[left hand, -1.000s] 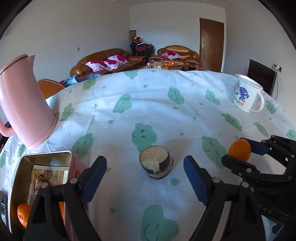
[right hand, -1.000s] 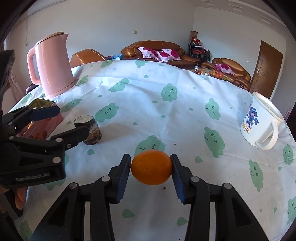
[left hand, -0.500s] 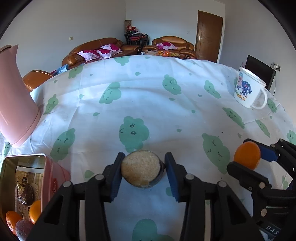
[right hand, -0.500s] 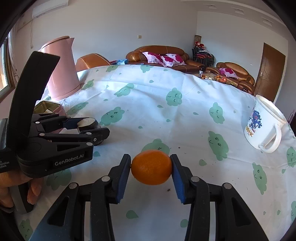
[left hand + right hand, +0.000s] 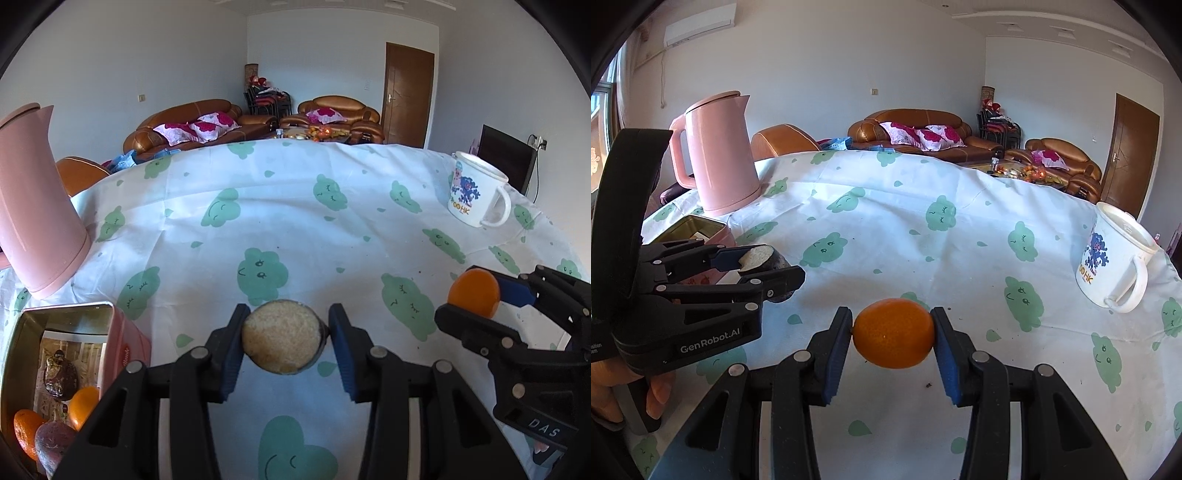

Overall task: Organize fruits
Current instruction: 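Lift the dark jar with the left tool while the right tool carries the orange toward the tin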

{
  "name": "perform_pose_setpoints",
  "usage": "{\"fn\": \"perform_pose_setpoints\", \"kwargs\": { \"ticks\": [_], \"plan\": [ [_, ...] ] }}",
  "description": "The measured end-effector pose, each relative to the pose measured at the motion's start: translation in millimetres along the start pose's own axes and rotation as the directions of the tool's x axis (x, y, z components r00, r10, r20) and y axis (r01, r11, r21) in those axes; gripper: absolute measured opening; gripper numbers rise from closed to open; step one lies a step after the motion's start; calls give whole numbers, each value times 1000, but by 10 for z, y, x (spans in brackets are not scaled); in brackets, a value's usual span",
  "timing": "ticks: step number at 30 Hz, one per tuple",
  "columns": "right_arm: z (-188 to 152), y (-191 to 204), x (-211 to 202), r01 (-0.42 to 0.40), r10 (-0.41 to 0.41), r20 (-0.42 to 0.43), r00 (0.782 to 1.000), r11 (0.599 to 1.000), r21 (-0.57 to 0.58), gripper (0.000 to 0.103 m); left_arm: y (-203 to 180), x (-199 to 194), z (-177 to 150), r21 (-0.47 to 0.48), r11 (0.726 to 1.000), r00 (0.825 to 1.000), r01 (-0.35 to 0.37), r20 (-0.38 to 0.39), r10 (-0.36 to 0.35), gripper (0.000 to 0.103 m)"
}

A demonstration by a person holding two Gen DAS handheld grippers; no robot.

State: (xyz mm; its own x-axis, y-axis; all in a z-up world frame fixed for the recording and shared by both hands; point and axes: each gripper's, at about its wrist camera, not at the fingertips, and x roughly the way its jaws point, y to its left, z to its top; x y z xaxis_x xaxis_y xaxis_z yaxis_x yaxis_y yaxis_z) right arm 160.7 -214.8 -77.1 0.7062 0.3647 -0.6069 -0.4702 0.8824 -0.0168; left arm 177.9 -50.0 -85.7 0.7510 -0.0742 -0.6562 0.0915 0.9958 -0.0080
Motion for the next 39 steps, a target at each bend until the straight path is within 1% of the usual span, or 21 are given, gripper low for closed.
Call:
{"fn": "perform_pose_setpoints", "kwargs": {
  "ticks": [14,16,17,18,22,26,28,29,30,31,32,33,34,36,39],
  "plan": [
    [-14,6,-139,-8,8,84,996,1000,-7,45,-44,-244,-44,16,999,993,-27,112,25,45],
    [-16,7,-156,-6,7,94,996,1000,-8,45,-57,-267,-51,25,999,992,-28,124,25,43],
    [-16,11,-161,-6,7,98,995,1000,-8,45,-67,-284,-53,29,999,991,-29,131,25,34],
    [-16,10,-166,-6,6,102,995,1000,-8,45,-78,-300,-55,34,999,990,-27,138,22,29],
    [-18,14,-185,-4,5,108,994,1000,-8,45,-111,-312,-49,48,998,989,-31,143,24,29],
    [-23,4,-195,-3,4,110,994,1000,-6,45,-14,-270,-43,1,1000,993,-15,120,15,29],
    [-22,1,-193,-3,3,108,994,1000,-5,45,39,-244,-39,-23,1000,994,-3,106,6,36],
    [-23,2,-194,-3,4,108,994,1000,-4,45,58,-236,-44,-34,999,995,1,103,3,46],
    [-21,-1,-193,-4,4,108,994,1000,-2,45,77,-234,-46,-46,999,995,1,102,3,53],
    [-21,-7,-195,-4,4,108,994,1000,0,45,87,-232,-51,-51,999,995,5,101,0,54],
    [-20,-12,-196,-5,5,109,994,1000,3,45,78,-216,-50,-44,999,996,21,92,-17,58],
    [-22,-13,-198,-7,6,109,994,1000,5,45,49,-180,-50,-25,999,997,41,69,-39,66],
    [-22,-18,-198,-8,7,109,994,1000,7,45,13,-138,-51,-8,999,998,47,46,-46,69],
    [-23,-26,-197,-9,8,109,994,1000,10,45,-42,-79,-54,17,998,998,53,12,-54,69],
    [-23,-29,-195,-10,9,110,994,1000,11,45,-78,69,-61,31,997,996,64,-69,-61,68]
  ]
}}
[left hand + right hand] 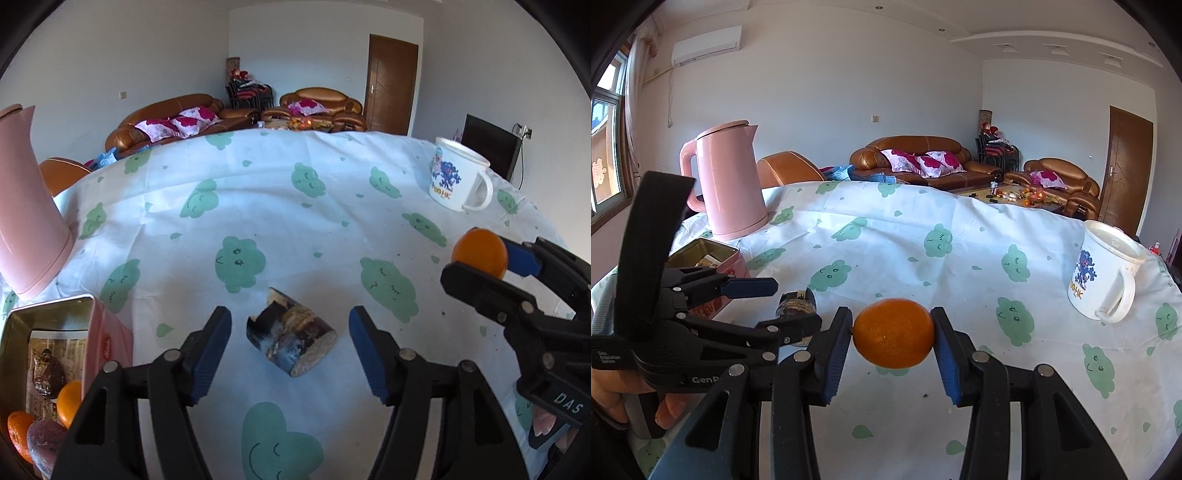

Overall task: Organize fruits
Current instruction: 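Lift the dark jar with the left tool while the right tool carries the orange toward the tin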

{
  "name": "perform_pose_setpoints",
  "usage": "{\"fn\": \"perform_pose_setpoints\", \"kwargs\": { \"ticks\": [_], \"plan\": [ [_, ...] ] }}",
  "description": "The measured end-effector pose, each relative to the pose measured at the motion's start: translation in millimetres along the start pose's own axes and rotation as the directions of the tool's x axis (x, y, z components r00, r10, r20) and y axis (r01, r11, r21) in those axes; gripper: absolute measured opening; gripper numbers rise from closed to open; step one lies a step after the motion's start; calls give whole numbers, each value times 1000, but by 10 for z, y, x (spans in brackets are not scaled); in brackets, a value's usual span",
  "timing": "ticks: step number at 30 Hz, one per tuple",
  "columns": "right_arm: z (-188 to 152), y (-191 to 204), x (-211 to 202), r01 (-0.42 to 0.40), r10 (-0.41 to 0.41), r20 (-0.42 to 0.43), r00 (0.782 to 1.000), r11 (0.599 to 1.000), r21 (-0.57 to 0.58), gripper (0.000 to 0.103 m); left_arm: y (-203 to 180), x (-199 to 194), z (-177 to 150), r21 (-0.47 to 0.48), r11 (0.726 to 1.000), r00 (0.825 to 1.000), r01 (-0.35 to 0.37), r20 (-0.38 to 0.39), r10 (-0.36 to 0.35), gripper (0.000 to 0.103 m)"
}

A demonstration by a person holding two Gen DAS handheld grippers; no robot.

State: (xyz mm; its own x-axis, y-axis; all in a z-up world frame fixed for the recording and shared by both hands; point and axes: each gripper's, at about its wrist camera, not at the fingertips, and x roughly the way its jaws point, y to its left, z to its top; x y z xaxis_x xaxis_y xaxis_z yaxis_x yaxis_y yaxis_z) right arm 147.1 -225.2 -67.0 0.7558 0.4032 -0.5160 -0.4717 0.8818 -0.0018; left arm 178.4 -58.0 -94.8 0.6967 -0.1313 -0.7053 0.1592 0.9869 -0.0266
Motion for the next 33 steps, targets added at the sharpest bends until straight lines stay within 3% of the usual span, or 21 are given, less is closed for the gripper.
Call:
{"fn": "perform_pose_setpoints", "kwargs": {
  "ticks": [5,7,9,12,21,33],
  "plan": [
    [1,12,8,2,-2,-5,1000,1000,-7,45,60,200,-15,-35,999,994,23,-106,-27,66],
    [1,11,11,3,-3,-6,1000,1000,-7,45,57,200,-20,-35,999,994,34,-107,-37,65],
    [1,15,11,3,-3,-7,1000,1000,-7,45,29,193,-24,-22,999,994,40,-106,-42,54],
    [2,14,11,3,-3,-6,1000,1000,-7,45,39,174,-25,-27,999,994,47,-100,-49,54],
    [-9,8,-46,5,-5,20,1000,1000,-4,45,44,-51,-10,-25,1000,1000,16,21,-15,54],
    [-16,35,-159,18,-16,81,997,1000,-17,45,28,-281,-26,-14,999,988,-52,142,54,54]
  ]
}}
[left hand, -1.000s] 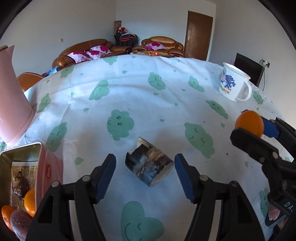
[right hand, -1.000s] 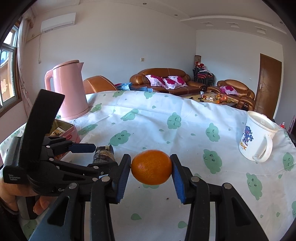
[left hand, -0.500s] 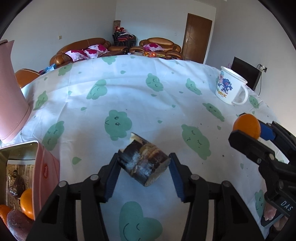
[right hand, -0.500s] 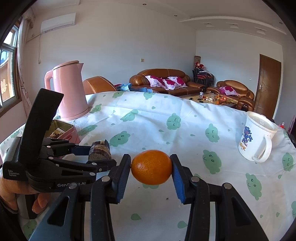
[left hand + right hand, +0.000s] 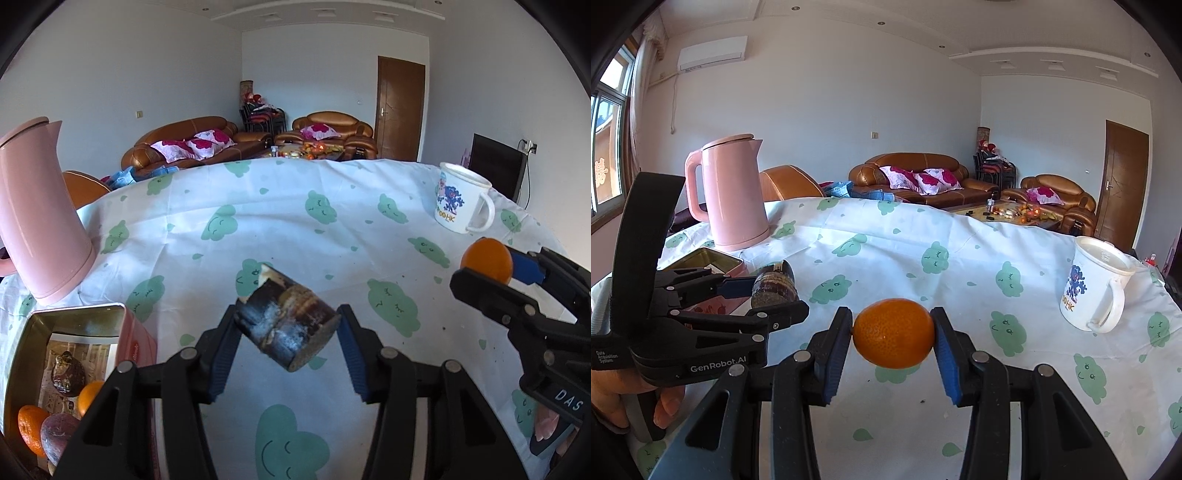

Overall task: Organize fruits
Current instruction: 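Lift the dark jar with the left tool while the right tool carries the orange toward the tin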

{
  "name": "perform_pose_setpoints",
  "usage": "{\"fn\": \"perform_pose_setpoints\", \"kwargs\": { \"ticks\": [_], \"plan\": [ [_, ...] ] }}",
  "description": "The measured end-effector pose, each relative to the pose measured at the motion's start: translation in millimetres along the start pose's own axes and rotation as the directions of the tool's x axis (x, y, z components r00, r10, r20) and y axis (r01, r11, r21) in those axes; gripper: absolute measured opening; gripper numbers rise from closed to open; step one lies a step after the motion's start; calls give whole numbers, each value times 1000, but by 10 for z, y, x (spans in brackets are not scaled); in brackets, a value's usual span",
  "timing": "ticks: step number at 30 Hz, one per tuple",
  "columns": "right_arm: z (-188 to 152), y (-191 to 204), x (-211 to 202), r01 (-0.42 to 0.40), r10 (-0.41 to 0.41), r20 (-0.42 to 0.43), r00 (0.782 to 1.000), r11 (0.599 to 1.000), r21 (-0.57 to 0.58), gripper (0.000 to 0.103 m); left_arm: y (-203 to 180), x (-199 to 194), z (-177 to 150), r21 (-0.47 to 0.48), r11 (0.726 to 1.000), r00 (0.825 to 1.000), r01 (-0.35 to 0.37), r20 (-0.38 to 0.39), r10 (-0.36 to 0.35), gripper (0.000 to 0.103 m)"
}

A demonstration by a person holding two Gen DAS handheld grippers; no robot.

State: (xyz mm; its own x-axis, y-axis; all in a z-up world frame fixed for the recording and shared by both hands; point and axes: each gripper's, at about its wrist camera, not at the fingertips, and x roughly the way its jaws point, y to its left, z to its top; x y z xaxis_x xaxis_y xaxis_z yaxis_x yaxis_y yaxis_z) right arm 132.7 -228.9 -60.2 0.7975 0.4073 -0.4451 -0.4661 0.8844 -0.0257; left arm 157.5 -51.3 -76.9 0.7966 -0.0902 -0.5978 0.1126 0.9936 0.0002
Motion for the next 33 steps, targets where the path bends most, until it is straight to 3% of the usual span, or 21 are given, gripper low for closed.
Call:
{"fn": "perform_pose_setpoints", "kwargs": {
  "ticks": [13,33],
  "plan": [
    [-18,88,-215,39,-36,107,994,999,-32,45,39,-304,-93,0,999,993,-46,105,45,54],
    [56,572,-234,-29,39,103,994,995,-91,45,270,-769,-273,-6,998,982,-69,175,69,54]
  ]
}}
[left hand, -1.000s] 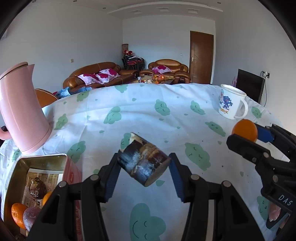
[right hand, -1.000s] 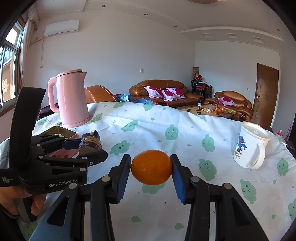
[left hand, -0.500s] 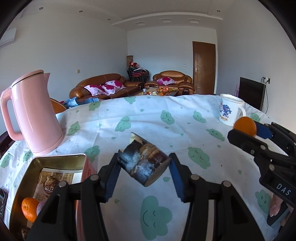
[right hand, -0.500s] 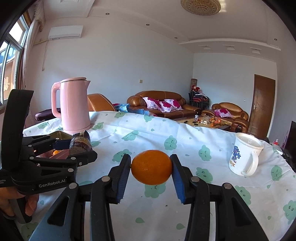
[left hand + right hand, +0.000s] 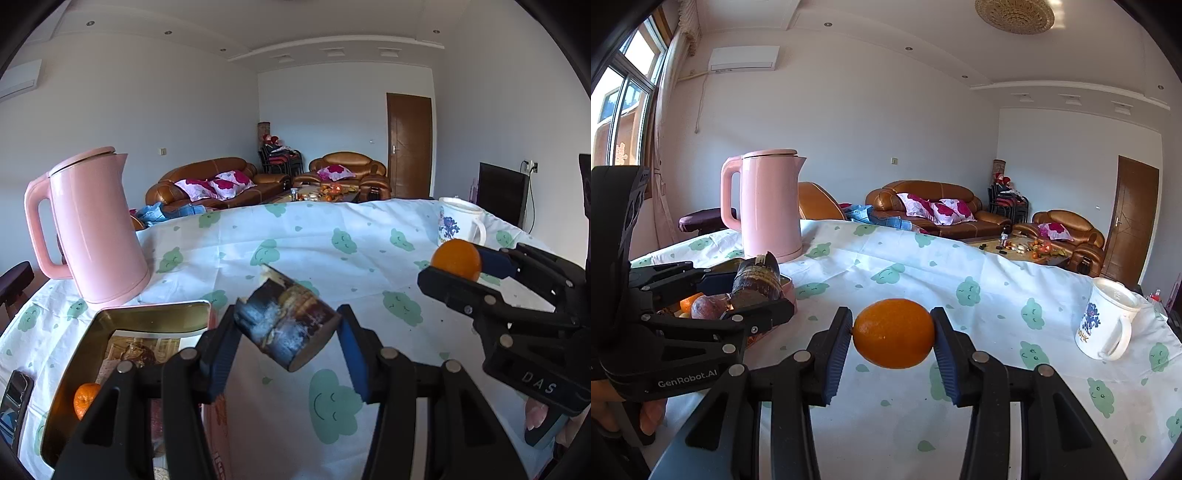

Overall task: Organize fruits
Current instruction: 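Lift the dark jar with the left tool while the right tool carries the orange toward the tin, then lower the dark jar into the tin with the left tool while the right releases the orange there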

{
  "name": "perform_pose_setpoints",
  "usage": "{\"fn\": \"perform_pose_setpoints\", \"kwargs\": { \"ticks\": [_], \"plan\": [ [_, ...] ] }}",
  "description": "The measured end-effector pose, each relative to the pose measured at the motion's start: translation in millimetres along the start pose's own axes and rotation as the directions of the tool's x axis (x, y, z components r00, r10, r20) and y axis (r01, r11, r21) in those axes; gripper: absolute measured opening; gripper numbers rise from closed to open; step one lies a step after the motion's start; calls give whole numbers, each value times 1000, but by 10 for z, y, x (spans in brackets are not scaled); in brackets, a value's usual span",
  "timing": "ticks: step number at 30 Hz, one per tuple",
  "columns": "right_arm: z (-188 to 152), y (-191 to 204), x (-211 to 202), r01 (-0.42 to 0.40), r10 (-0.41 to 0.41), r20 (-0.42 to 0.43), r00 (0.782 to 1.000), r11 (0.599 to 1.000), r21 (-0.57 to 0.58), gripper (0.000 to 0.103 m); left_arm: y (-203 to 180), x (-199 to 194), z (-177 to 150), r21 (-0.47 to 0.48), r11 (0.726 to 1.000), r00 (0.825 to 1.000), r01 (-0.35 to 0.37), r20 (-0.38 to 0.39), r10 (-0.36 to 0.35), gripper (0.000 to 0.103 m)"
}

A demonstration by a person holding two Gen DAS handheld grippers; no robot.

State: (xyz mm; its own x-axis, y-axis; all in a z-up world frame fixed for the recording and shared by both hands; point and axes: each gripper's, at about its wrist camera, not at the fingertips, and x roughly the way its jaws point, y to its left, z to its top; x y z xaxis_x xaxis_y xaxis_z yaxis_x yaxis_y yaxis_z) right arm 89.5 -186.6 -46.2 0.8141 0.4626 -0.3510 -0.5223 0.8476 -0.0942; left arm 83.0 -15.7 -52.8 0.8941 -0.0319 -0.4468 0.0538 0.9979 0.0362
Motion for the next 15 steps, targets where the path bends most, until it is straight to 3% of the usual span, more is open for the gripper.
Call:
{"fn": "perform_pose_setpoints", "kwargs": {
  "ticks": [15],
  "plan": [
    [199,359,1,-62,63,17,998,996,-65,45,265,-295,-29,-17,999,998,-48,49,49,54]
  ]
}}
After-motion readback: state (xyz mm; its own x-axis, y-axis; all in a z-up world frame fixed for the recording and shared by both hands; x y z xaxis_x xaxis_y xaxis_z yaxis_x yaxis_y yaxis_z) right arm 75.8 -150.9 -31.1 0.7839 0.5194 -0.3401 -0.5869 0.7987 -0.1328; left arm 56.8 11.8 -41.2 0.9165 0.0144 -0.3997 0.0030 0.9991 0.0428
